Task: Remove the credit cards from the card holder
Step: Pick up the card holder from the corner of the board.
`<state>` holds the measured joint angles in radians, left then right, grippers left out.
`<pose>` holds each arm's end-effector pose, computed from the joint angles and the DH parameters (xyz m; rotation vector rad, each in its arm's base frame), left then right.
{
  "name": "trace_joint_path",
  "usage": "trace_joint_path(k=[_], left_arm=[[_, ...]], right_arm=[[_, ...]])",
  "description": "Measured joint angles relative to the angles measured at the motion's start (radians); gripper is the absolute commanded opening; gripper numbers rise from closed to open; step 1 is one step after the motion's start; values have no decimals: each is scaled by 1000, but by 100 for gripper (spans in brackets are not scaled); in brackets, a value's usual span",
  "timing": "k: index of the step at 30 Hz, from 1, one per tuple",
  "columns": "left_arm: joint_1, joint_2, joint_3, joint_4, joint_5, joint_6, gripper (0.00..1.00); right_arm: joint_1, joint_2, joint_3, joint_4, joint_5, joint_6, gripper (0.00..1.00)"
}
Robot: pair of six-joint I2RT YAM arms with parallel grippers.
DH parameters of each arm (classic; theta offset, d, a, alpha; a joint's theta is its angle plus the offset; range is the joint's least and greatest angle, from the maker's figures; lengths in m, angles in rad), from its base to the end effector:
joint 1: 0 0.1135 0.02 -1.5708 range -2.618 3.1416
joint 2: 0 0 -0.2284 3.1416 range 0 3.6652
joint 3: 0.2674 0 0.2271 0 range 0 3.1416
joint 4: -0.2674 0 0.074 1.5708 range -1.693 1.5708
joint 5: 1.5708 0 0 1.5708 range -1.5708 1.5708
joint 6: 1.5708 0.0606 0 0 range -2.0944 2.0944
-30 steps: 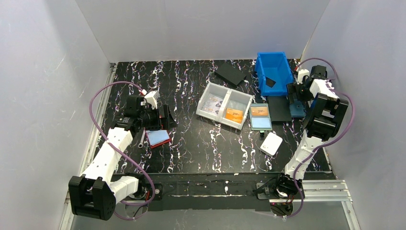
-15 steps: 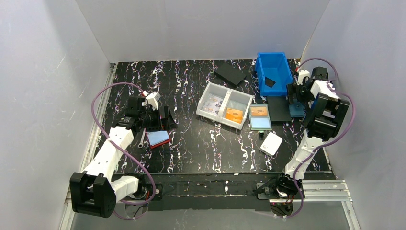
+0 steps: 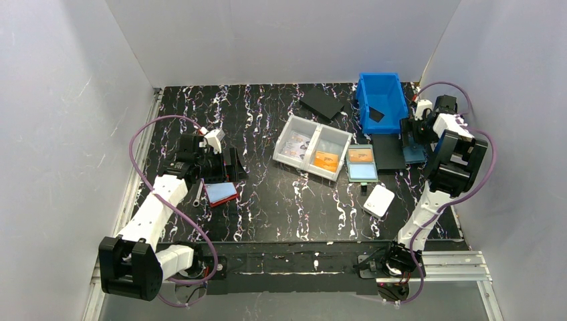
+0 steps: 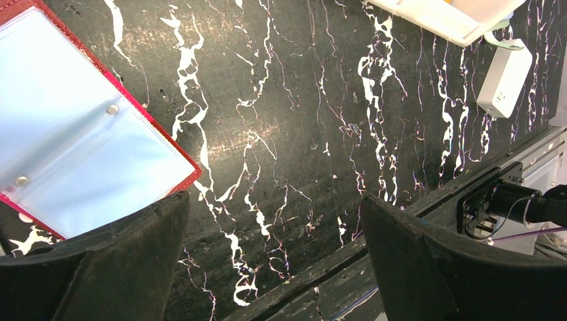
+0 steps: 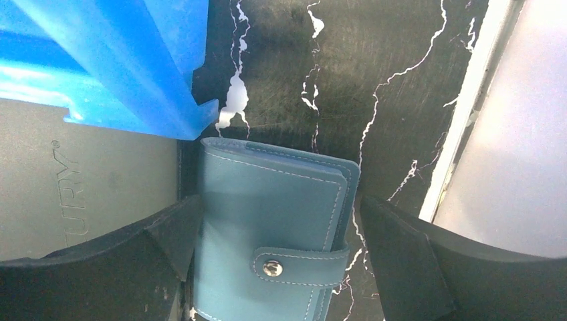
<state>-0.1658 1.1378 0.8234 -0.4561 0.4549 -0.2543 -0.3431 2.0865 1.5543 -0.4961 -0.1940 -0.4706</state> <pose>0.2354 -0.0664 0.2207 0.1259 2.3571 -0.7390 0.4001 -0.1305 0.1385 -0.2330 2.5591 -0.0532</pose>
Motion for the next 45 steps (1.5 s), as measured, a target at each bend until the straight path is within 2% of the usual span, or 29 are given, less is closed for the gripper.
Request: trace_joint_path(k=[26, 27, 31, 35, 45], left_arm=[[0, 0, 0, 0, 2, 0, 98], [0, 0, 0, 0, 2, 0, 98], [0, 0, 0, 0, 5, 0, 98], [0, 0, 0, 0, 5, 0, 98], [0, 0, 0, 3, 12, 0, 98]], right_arm=[[3, -65, -137, 61, 16, 6, 98], [3, -66, -139, 64, 18, 8, 97], [5, -68, -146, 77, 24, 14, 84], [11, -85, -174, 108, 38, 18, 76], [19, -154, -255, 176, 87, 6, 75]])
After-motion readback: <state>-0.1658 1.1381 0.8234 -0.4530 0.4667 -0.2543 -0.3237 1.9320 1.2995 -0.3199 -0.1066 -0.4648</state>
